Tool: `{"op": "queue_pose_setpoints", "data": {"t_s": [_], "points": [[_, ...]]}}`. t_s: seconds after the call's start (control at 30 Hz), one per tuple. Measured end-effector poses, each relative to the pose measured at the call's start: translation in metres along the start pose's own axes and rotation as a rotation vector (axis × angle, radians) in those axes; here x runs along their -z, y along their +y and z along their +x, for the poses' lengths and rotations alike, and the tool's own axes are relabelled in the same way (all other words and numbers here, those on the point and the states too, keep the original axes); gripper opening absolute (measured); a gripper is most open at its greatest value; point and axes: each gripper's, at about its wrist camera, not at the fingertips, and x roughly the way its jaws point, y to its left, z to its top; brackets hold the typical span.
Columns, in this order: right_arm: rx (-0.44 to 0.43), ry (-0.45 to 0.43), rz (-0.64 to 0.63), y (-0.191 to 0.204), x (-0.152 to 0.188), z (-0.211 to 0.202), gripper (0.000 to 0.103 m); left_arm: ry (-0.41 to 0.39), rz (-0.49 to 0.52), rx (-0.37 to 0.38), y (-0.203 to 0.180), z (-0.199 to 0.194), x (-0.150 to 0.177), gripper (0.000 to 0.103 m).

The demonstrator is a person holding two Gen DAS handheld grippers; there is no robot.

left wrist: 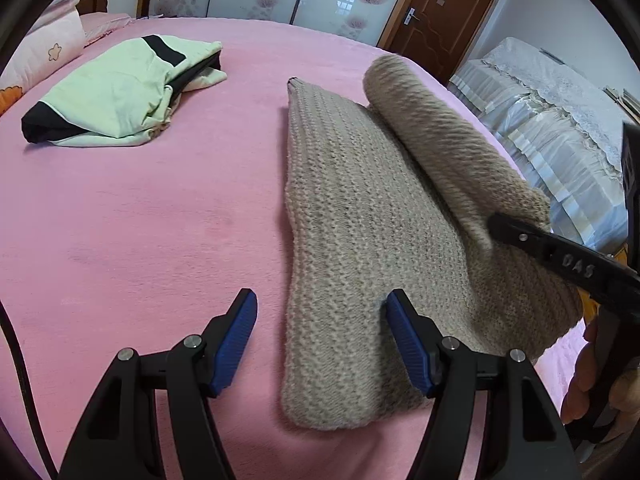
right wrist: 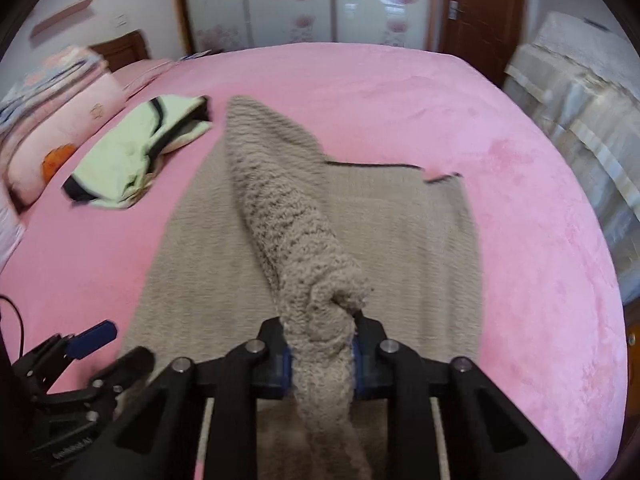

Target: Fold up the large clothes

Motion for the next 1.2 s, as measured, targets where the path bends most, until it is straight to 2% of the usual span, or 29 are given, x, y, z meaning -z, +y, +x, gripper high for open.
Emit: {"op": "queue_pose_setpoints", "data": {"t_s": [0.07,0.13,0.23,0.43,0.53,0.67,0.73,0.8,0.83,0.97,1.07,1.2], "points": [[-0.025,-0.01,0.086,-0.021,0.005,-0.006,0.015,0.006,0.006,0.006,-0.002,0.003,0.001,0.066],[-0.066,-0.016,0.224,-0.049,0.018,-0.01,0.015,0.009,0.013,0.012,-0.004,0.005,0.003,0.066],[-0.112,0.056,0.395,-0.08,0.047,0.009,0.015,0.03,0.031,0.02,-0.007,0.01,0.009,0.066],[-0.278,0.043,0.607,-0.112,0.075,0.022,0.014,0.054,0.04,0.024,-0.009,0.016,0.013,0.066],[-0.276,0.061,0.576,-0.109,0.073,0.018,0.018,0.06,0.043,0.025,-0.009,0.015,0.013,0.066],[-0.188,0.088,0.434,-0.093,0.051,-0.003,0.025,0.078,0.054,0.056,-0.008,0.006,0.01,0.066],[-0.169,0.069,0.377,-0.089,0.038,-0.015,0.043,0.081,0.059,0.077,-0.009,0.0,0.006,0.066],[-0.18,0.042,0.357,-0.091,0.025,-0.022,0.056,0.075,0.064,0.1,-0.008,-0.006,-0.003,0.066],[-0.179,0.03,0.351,-0.093,0.017,-0.023,0.059,0.073,0.065,0.112,-0.008,-0.007,-0.009,0.066],[-0.209,0.039,0.31,-0.1,-0.016,-0.006,0.06,0.068,0.062,0.135,-0.007,-0.001,-0.038,0.066],[-0.261,0.094,0.31,-0.107,-0.035,0.022,0.06,0.079,0.063,0.158,-0.007,0.014,-0.061,0.067],[-0.321,0.168,0.331,-0.117,-0.045,0.059,0.06,0.117,0.08,0.133,-0.01,0.042,-0.083,0.067]]}}
